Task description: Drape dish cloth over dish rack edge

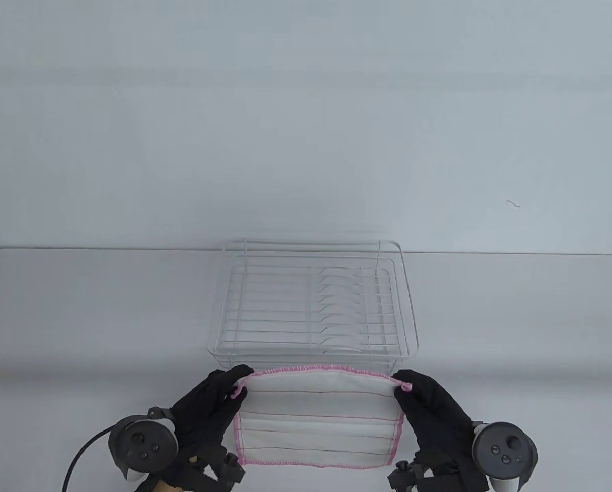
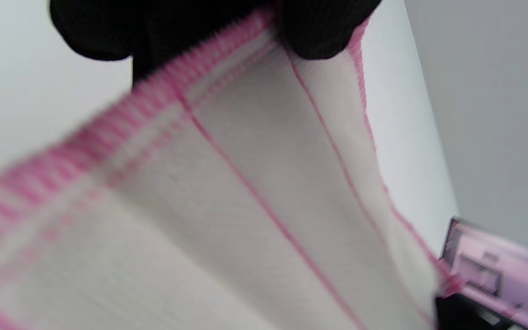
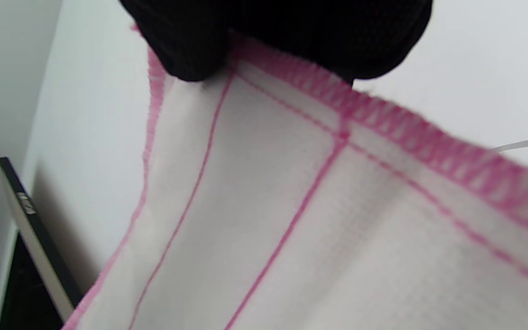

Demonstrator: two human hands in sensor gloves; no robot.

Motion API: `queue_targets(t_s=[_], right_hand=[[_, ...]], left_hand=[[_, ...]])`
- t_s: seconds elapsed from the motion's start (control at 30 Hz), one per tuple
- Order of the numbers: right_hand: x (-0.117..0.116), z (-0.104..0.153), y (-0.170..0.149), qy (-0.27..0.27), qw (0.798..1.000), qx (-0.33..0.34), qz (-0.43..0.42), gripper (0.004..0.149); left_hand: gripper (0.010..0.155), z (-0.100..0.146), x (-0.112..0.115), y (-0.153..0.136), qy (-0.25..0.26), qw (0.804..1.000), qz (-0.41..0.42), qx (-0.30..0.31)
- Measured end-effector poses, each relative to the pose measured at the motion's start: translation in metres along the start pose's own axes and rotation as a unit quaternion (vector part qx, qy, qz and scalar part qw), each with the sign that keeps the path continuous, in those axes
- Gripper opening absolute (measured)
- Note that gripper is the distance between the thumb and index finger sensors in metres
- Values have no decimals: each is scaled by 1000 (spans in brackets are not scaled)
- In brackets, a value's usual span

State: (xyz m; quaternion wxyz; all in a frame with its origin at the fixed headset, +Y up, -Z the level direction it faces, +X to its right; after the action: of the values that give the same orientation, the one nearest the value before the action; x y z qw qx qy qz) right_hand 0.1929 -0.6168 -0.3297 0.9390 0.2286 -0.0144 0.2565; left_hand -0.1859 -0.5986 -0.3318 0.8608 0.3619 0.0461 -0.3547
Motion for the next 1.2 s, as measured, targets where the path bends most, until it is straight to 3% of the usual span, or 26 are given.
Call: queue_targets(t_s=[0.1, 0.2, 0.33, 0.6, 0.8, 0.93, 1.07, 1.2], right_hand=[[-6, -25, -5, 7, 997, -42, 68, 36], [-14, -57, -11, 30, 988, -86, 126, 36], [-29, -101, -24, 61, 965, -137, 214, 36], [-59, -162, -83, 103, 928, -241, 263, 37], [-88, -173, -122, 148, 893, -287, 313, 37], [-100, -170, -138, 168, 886, -298, 314, 39], [-99, -163, -135, 158, 901, -269, 301, 56], [-85, -154, -115, 124, 924, -243, 267, 65]], left_hand=[[39, -27, 12, -9, -53, 992, -117, -2], [39, -54, 30, -26, -102, 978, -178, -32], [39, -87, 61, -56, -155, 959, -226, -74], [40, -121, 119, -116, -210, 926, -268, -165], [40, -123, 158, -145, -264, 895, -307, -186], [42, -117, 172, -153, -288, 883, -317, -193], [55, -113, 167, -157, -275, 893, -294, -203], [67, -115, 139, -148, -203, 922, -257, -205]])
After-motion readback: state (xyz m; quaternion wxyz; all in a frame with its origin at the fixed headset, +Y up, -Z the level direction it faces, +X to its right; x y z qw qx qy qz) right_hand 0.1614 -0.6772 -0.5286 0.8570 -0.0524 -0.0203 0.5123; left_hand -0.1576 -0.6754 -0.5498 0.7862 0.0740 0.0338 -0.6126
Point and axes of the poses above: the tracker on the back of each hand, its own y axis roughly to the thumb side, its own z axis roughly from the fingertips to the wrist, x = y × z, the point moved 5 cm from there along -z, roughly from the wrist to the fingertips, and after that the axes turned 5 degrees about y, right-handed, at the moved point
